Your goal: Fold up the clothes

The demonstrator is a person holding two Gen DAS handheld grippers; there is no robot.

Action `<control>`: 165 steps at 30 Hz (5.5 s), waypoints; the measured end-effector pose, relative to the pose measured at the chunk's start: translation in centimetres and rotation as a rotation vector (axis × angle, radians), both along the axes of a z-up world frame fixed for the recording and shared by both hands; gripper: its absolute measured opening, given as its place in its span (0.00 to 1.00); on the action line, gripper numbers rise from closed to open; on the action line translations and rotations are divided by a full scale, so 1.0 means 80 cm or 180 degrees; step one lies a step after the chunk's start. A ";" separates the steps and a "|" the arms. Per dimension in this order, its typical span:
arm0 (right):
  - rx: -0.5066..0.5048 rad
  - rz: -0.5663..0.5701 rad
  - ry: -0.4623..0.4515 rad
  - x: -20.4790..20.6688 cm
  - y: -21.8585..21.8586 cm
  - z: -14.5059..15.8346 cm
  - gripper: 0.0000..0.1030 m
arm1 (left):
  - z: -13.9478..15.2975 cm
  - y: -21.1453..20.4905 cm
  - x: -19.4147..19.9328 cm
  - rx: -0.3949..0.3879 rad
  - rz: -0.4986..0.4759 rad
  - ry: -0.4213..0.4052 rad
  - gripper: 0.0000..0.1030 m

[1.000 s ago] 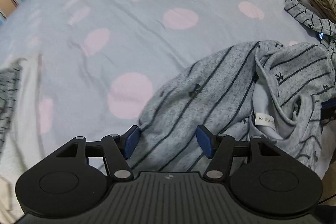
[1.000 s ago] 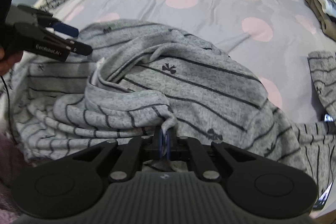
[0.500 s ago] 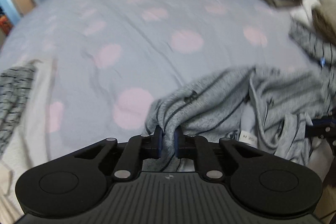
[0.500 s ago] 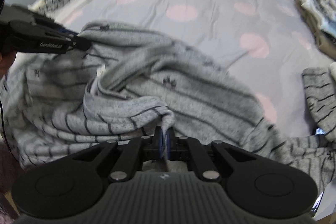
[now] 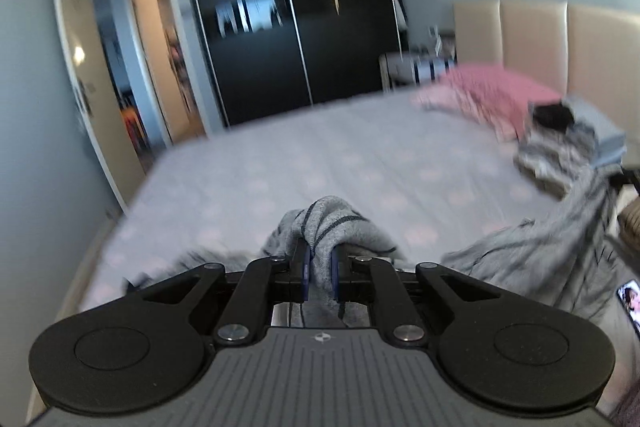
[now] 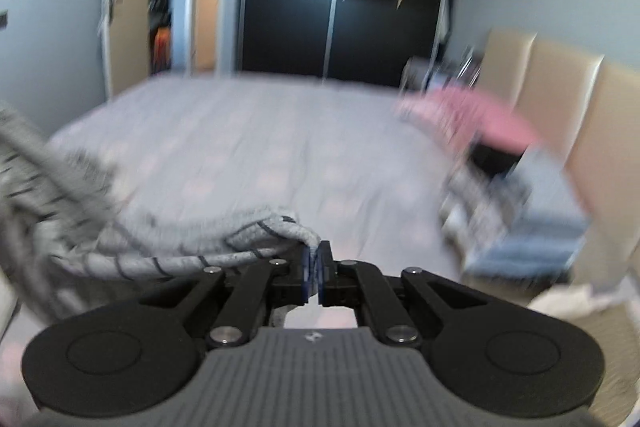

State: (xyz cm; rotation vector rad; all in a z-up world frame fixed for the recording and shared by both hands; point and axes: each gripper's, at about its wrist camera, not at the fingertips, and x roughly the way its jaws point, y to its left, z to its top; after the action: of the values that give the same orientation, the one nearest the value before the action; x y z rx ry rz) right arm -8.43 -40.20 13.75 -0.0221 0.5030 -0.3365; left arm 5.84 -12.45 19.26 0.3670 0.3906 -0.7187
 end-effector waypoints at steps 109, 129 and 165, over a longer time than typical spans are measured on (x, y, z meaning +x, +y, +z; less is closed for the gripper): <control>-0.0424 -0.0291 0.0224 -0.041 -0.049 0.014 0.04 | 0.019 -0.120 -0.009 0.0529 -0.1080 -0.0490 0.02; -0.1162 -0.0361 -0.1523 -0.143 0.060 0.257 0.04 | 0.240 -0.011 -0.161 -0.1327 -0.0724 -0.1567 0.02; -0.0498 -0.0280 -0.0039 0.211 -0.075 -0.032 0.04 | -0.100 -0.255 0.197 0.0469 0.0223 -0.0151 0.02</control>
State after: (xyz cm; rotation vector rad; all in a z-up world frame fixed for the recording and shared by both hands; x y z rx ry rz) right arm 8.48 -46.23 11.16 -0.1499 0.4655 -0.4613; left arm 21.63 -32.85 11.28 0.5063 0.4106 -0.6133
